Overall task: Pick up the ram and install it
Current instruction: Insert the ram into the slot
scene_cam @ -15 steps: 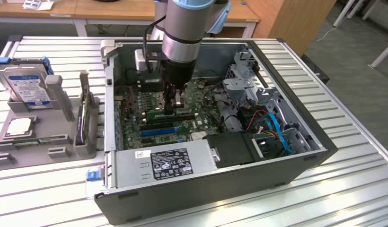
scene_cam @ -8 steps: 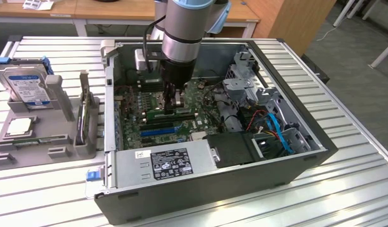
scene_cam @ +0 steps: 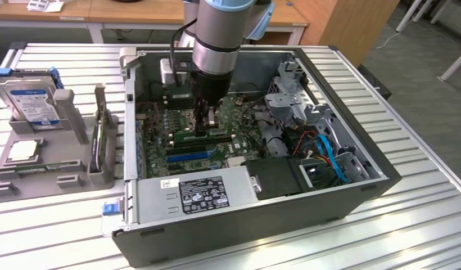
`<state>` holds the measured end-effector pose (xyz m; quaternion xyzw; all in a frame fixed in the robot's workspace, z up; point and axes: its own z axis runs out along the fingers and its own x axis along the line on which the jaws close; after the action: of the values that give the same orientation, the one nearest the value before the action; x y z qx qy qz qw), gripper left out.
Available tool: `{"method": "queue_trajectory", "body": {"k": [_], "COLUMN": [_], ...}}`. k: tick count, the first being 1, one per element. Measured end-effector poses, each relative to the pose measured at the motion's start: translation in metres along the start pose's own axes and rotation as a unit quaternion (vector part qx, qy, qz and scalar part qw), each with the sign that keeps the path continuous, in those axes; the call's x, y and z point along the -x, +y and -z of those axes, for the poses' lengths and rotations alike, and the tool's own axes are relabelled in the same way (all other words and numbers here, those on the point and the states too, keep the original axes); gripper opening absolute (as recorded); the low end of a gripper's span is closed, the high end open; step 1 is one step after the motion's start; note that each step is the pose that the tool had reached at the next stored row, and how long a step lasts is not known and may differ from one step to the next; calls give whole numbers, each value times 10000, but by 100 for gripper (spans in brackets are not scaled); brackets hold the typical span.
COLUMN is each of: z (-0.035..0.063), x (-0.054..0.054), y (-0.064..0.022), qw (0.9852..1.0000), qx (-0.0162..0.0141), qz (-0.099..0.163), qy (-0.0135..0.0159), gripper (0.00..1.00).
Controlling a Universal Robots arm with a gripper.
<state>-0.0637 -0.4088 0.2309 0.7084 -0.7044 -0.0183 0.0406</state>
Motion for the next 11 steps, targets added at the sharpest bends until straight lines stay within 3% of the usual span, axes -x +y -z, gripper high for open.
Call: {"method": "queue_trajectory", "body": {"k": [11], "z": [-19], "x": [5], "y": [-2], "qw": [10000], "qx": [0], "qz": [1], "qy": [1], "gripper": [12]}}
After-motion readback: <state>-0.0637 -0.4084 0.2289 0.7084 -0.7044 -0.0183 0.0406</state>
